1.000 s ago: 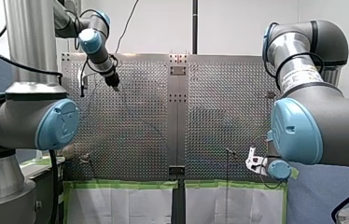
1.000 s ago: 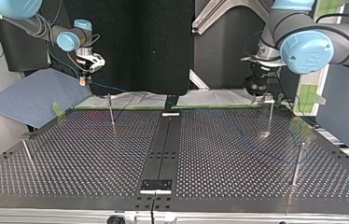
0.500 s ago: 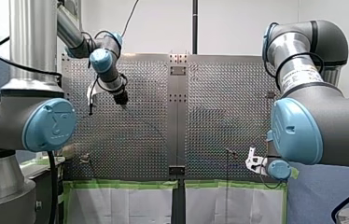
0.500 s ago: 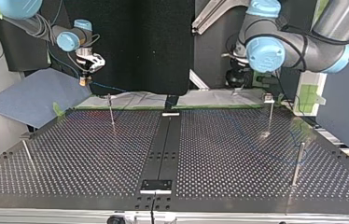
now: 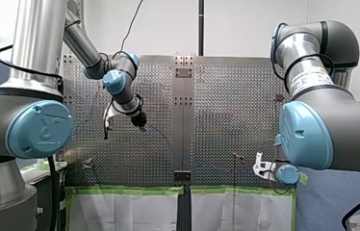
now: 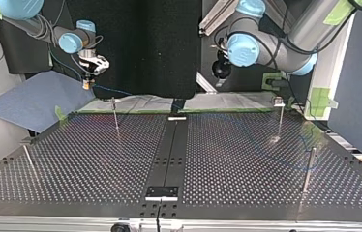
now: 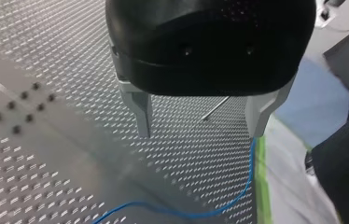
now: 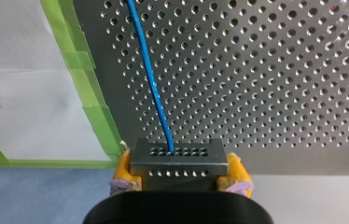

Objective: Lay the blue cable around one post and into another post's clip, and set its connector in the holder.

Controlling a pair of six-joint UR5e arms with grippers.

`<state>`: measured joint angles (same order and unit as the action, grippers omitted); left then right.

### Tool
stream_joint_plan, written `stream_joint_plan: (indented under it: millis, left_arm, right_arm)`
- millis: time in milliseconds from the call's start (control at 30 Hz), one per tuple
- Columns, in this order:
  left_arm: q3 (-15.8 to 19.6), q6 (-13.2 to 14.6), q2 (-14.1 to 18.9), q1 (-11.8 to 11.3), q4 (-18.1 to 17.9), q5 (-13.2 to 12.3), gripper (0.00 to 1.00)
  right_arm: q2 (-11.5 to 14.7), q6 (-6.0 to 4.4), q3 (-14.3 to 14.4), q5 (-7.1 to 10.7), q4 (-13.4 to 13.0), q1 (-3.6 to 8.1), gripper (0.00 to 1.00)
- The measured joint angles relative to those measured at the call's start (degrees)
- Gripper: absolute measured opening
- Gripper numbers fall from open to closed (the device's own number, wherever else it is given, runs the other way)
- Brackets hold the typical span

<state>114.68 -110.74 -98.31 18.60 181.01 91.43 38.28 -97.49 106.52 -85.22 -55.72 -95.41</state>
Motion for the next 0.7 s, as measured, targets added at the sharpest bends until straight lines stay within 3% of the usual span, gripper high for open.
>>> stream_joint_plan:
  millis: [167,333,467,700]
  left_arm:
    - [0.0,0.0,-2.3,2.3,-2.3,0.0,1.0]
    - [0.0,-0.1,-4.7,4.7,-4.7,1.5,1.0]
    - [0.0,0.0,-6.9,6.9,-6.9,3.5,1.0]
    - [0.0,0.1,-10.3,10.3,-10.3,5.7,1.0]
  right_arm:
    - [0.8,2.28,0.0,1.84,0.6,-0.03,0.0]
    - [3.1,4.22,0.1,4.41,2.8,-0.28,0.0]
    - [4.1,4.8,0.1,6.15,3.9,-0.66,0.0]
    - [4.3,4.93,0.2,7.0,4.5,-1.14,0.0]
